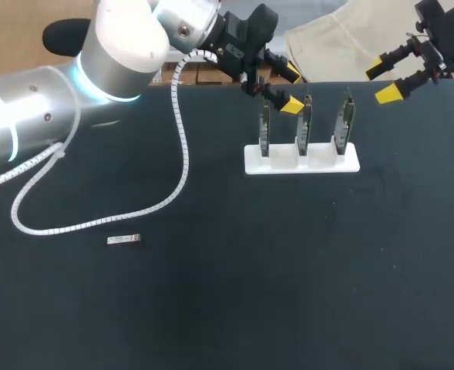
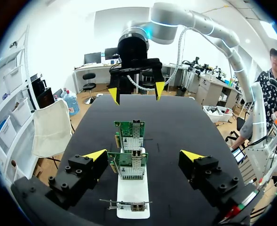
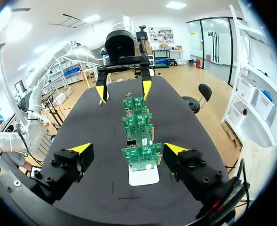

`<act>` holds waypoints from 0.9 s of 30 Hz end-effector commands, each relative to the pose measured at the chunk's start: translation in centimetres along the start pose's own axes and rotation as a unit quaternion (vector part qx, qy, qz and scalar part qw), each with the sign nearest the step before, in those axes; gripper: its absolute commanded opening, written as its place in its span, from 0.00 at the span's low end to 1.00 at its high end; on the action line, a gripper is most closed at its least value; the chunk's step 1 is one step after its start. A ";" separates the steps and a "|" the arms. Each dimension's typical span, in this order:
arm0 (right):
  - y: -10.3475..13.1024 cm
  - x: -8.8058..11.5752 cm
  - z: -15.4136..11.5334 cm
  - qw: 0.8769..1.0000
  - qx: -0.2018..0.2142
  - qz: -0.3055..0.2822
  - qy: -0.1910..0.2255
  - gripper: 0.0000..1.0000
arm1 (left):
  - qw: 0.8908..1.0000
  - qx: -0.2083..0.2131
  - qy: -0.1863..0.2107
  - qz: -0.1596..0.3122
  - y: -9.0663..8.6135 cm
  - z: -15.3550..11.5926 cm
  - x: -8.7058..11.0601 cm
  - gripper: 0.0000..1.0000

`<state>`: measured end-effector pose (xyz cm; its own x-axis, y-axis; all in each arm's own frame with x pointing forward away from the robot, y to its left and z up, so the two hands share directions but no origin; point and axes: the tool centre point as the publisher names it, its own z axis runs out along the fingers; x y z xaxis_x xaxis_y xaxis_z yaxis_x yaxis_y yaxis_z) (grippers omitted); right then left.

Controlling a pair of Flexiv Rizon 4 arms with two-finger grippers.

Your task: Pick up the optical module with the left hand, and insert it into the network port with the right hand.

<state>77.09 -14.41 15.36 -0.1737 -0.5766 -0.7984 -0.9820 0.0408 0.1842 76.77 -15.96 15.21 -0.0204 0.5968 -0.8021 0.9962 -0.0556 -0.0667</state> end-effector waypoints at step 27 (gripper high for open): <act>-0.1 0.0 0.0 1.000 -0.002 0.000 0.000 1.00 | 0.980 -0.157 0.078 0.095 -3.1 -13.6 -3.2 1.00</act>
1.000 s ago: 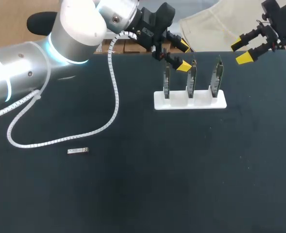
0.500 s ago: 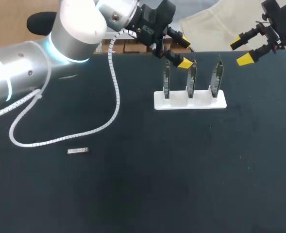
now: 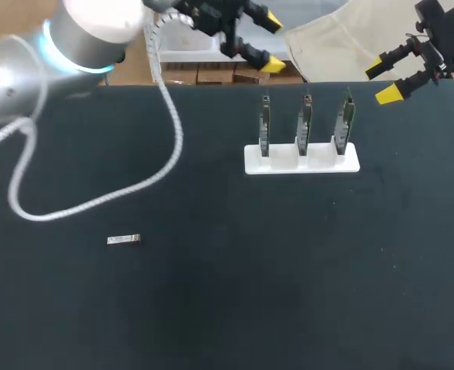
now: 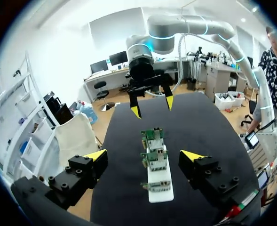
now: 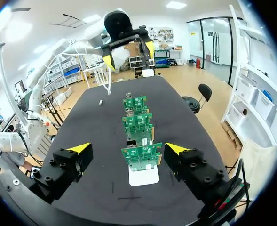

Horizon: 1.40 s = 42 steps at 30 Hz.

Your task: Pick up the optical module with the left hand, and insert it into the network port with the right hand.

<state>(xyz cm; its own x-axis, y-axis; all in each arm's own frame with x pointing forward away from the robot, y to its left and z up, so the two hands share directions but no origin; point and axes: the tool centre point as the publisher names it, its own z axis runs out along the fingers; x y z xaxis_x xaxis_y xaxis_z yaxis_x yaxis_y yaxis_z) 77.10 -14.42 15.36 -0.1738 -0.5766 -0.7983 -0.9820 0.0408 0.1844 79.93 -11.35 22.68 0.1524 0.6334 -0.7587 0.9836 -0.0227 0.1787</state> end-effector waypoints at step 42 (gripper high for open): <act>-0.1 0.0 0.0 1.000 -0.001 0.000 0.000 1.00 | 0.954 -0.076 0.280 -0.081 -18.0 -13.9 8.8 1.00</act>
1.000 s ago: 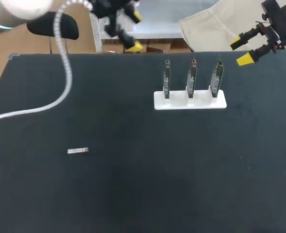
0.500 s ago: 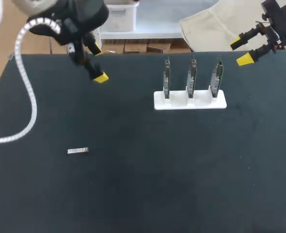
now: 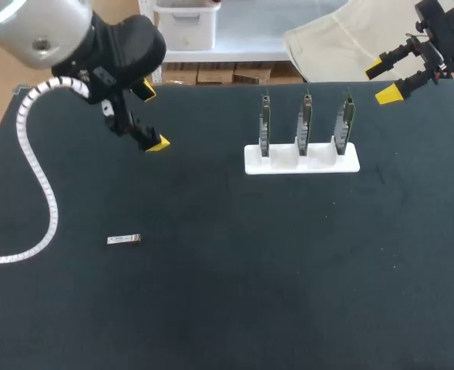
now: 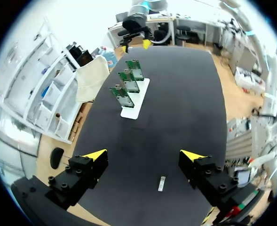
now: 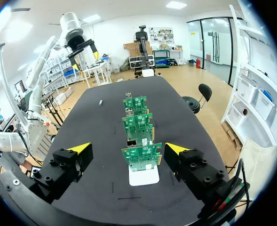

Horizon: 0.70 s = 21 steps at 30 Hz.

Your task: Pick up the optical module with the left hand, and insert it into the network port with the right hand.

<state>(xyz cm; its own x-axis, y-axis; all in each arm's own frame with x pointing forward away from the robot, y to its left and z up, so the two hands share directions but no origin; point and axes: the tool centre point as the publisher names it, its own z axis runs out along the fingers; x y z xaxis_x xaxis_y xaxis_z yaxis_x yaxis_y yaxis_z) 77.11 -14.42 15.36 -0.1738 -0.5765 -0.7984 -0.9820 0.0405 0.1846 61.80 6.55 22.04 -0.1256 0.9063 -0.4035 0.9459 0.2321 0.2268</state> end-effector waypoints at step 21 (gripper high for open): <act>-0.1 0.0 0.0 1.000 -0.001 0.000 0.000 1.00 | 0.988 0.050 0.146 -0.002 -8.4 2.9 11.0 1.00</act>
<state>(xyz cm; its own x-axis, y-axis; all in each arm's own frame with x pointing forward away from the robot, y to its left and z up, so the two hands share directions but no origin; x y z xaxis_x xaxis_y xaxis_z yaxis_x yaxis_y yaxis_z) 77.11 -14.41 15.36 -0.1738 -0.5766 -0.7984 -0.9820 0.0403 0.1846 54.73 12.91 13.50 -0.2117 0.9711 -0.1100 0.9712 0.2216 0.0872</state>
